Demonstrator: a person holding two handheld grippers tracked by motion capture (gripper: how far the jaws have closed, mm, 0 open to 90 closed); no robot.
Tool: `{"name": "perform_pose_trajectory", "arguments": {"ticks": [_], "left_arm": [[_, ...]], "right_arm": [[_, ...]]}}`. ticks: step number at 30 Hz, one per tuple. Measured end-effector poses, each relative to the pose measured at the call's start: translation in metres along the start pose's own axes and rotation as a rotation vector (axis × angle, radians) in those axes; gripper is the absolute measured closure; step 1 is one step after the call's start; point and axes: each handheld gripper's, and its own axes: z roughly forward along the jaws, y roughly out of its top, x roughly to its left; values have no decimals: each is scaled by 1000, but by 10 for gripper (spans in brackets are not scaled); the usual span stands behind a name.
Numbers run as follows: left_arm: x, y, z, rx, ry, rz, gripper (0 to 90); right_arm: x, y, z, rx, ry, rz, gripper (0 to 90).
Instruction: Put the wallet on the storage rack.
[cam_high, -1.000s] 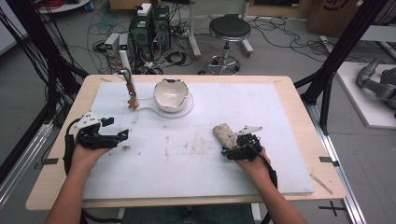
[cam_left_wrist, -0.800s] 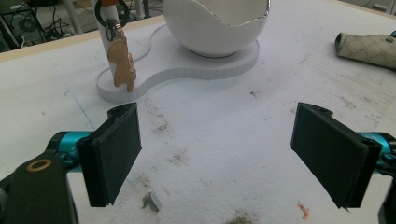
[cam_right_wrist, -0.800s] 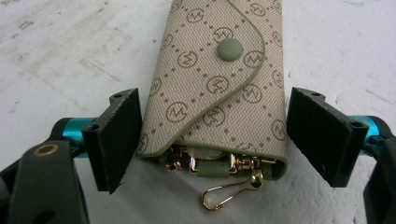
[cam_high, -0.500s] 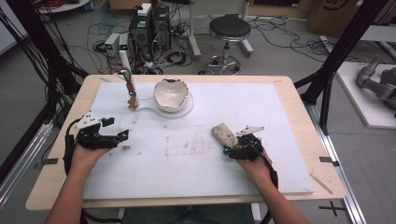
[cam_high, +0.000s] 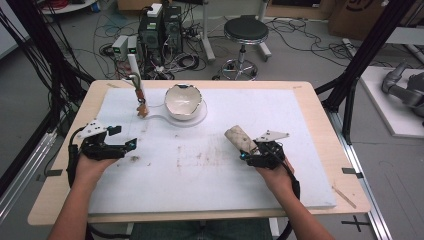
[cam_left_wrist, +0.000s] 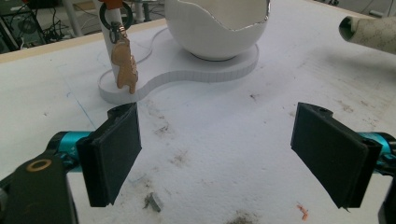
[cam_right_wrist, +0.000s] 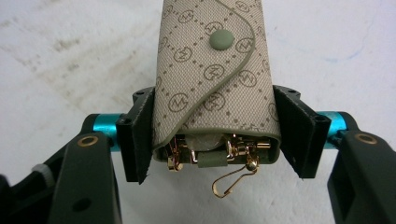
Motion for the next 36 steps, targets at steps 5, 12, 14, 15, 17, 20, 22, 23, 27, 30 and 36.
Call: {"name": "perform_pose_trajectory", "arguments": {"ticks": [5, 12, 14, 15, 17, 20, 22, 23, 27, 30, 36], "left_arm": [[0, 0, 0, 2, 2, 1, 160], [0, 1, -1, -2, -5, 2, 160], [0, 1, -1, -7, -9, -5, 160], [0, 0, -1, -7, -10, -7, 160], [0, 0, -1, -6, -13, -5, 160], [0, 1, -1, -8, -12, -4, 160], [0, 1, -2, -8, -14, -5, 160], [0, 1, -2, -8, -15, -6, 160], [0, -1, -1, -9, -24, -12, 160], [0, -1, -1, -9, -23, -12, 160], [1, -1, -2, -7, -22, -13, 160]], "right_arm": [[-5, 10, -5, -4, 6, -19, 362], [-11, 45, -13, -30, 19, -54, 362], [-12, 55, -12, -17, 19, -70, 362], [-12, 58, -11, -16, 19, -77, 362], [-11, 66, -10, -7, 24, -90, 362], [-10, 76, -7, -5, 32, -112, 362], [-8, 83, -5, -8, 36, -126, 362], [-7, 87, -4, -8, 38, -131, 362], [-4, 101, 4, -8, 50, -154, 362], [1, 112, 9, -6, 59, -163, 363], [9, 133, 20, 4, 68, -201, 362]]}}
